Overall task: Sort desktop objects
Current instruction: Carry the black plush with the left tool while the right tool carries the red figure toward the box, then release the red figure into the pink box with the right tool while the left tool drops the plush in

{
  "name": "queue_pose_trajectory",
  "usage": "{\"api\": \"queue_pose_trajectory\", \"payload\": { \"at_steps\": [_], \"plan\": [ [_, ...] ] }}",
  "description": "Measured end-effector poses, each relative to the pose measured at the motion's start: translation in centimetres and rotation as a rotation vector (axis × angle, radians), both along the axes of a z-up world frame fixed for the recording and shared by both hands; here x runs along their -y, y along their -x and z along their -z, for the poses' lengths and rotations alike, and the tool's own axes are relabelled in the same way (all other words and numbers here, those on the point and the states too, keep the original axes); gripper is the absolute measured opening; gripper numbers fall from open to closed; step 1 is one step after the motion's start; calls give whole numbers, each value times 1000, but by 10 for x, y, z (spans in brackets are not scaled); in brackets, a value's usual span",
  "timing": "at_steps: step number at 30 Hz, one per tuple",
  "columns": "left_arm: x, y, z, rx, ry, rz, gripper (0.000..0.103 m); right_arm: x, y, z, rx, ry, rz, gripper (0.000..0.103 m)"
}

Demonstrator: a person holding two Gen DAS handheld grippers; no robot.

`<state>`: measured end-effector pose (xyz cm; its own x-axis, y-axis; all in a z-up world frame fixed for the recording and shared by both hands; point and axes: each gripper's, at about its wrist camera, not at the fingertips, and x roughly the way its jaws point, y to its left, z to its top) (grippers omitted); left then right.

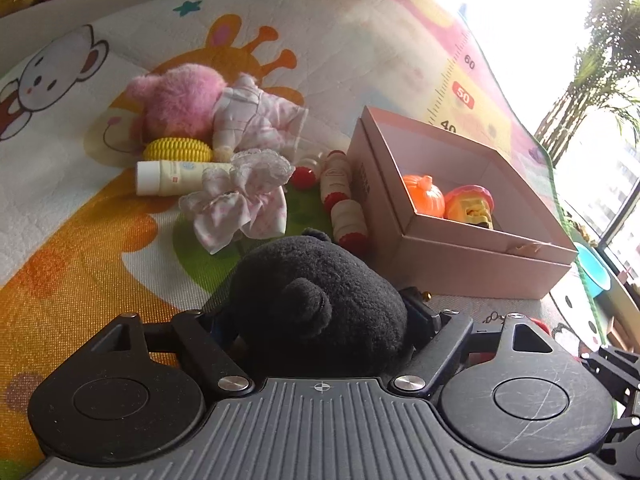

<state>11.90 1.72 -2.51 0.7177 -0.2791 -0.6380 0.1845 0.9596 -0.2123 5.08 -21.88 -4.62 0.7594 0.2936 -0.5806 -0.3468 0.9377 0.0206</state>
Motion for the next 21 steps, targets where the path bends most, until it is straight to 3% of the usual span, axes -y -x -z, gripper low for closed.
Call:
{"api": "queue_pose_trajectory", "payload": {
  "at_steps": [11,21],
  "plan": [
    [21,49,-28,61,-22,164,84,26,13,-20,17,-53,53,45],
    [60,67,-76,147,-11,303,84,55,34,-72,150,-71,99,45]
  ]
}}
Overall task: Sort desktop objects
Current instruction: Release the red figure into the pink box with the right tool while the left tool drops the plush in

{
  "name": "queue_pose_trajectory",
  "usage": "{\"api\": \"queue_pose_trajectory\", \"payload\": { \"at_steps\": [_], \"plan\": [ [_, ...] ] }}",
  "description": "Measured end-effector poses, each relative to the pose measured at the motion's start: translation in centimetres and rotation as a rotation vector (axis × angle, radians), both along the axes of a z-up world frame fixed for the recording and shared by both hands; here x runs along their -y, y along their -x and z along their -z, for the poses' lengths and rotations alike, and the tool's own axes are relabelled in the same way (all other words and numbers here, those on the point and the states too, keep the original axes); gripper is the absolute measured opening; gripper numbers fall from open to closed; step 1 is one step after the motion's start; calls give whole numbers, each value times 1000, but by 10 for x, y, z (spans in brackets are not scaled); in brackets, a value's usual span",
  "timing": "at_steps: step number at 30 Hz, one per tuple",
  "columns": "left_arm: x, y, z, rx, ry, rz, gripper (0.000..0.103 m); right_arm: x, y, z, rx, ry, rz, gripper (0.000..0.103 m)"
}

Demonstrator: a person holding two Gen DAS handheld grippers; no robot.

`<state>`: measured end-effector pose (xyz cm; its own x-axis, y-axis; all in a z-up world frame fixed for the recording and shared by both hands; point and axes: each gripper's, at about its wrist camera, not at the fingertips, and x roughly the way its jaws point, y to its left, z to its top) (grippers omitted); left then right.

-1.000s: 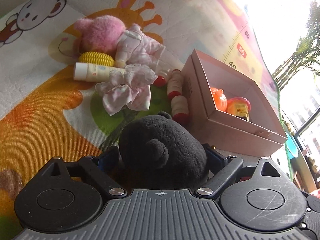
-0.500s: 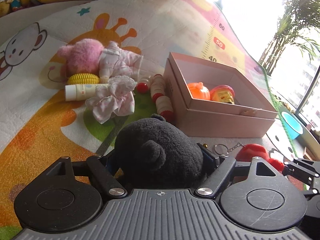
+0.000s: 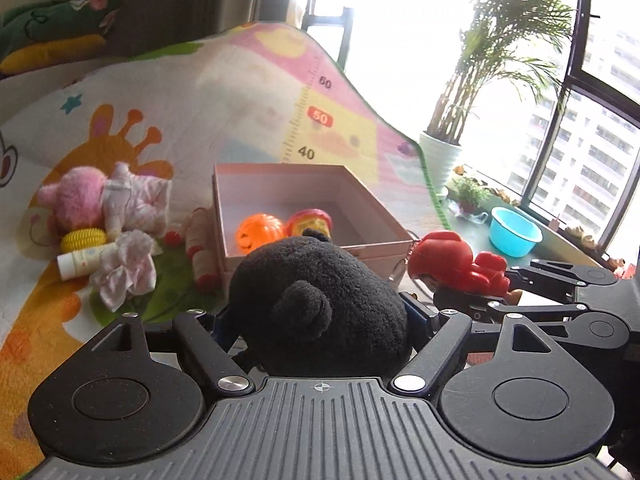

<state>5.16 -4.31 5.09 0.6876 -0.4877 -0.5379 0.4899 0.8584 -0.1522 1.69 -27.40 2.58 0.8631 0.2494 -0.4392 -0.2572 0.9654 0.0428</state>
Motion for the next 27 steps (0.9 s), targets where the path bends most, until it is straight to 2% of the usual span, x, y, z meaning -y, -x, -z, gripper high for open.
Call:
{"api": "queue_pose_trajectory", "payload": {
  "at_steps": [8,14,22,27],
  "plan": [
    [18,3,-36,98,-1,25,84,13,5,-36,97,-14,18,45],
    [21,-9,-46,116,6,6,84,13,-9,-47,110,-29,25,45],
    [21,-48,-48,107,13,-31,84,12,-55,-53,81,-61,33,45],
    [22,-85,-53,110,25,-46,84,7,-95,-57,71,-38,43,45]
  ]
}}
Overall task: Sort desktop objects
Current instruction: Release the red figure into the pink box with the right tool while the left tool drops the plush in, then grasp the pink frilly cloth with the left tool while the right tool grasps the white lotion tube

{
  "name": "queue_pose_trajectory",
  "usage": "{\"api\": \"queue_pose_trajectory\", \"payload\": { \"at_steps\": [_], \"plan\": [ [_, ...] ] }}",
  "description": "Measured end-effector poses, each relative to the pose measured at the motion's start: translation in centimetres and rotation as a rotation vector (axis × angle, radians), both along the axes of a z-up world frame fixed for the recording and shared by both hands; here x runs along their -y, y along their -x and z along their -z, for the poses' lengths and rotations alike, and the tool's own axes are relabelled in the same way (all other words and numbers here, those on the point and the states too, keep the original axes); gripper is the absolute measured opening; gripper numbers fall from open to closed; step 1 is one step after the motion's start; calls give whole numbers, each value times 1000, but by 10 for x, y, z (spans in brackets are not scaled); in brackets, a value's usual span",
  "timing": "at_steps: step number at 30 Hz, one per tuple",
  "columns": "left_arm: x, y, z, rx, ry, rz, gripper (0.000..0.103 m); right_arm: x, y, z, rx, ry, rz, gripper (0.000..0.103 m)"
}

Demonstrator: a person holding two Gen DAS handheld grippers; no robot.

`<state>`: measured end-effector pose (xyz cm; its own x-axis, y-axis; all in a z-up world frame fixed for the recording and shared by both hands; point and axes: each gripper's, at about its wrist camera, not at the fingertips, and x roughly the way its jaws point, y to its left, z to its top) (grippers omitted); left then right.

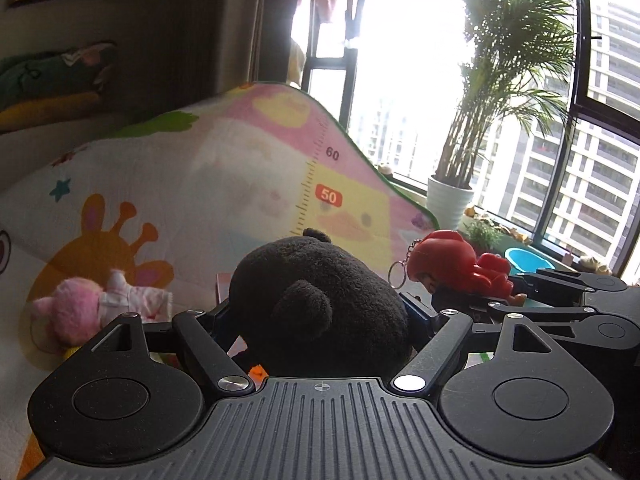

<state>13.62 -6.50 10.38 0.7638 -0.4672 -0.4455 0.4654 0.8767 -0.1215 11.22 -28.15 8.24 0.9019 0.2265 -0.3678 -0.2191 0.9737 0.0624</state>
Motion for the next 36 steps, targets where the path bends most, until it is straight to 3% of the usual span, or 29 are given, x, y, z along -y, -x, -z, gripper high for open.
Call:
{"api": "queue_pose_trajectory", "payload": {
  "at_steps": [6,15,25,36],
  "plan": [
    [4,-56,10,-61,0,-2,84,-9,-52,12,-58,31,6,45],
    [8,-111,50,-161,-48,0,86,-14,-106,47,-145,76,29,46],
    [-17,-119,53,-156,0,-18,93,-21,-111,51,-143,89,38,52],
    [-93,-100,73,-116,-83,-132,94,-74,-99,41,-130,138,-87,52]
  ]
}}
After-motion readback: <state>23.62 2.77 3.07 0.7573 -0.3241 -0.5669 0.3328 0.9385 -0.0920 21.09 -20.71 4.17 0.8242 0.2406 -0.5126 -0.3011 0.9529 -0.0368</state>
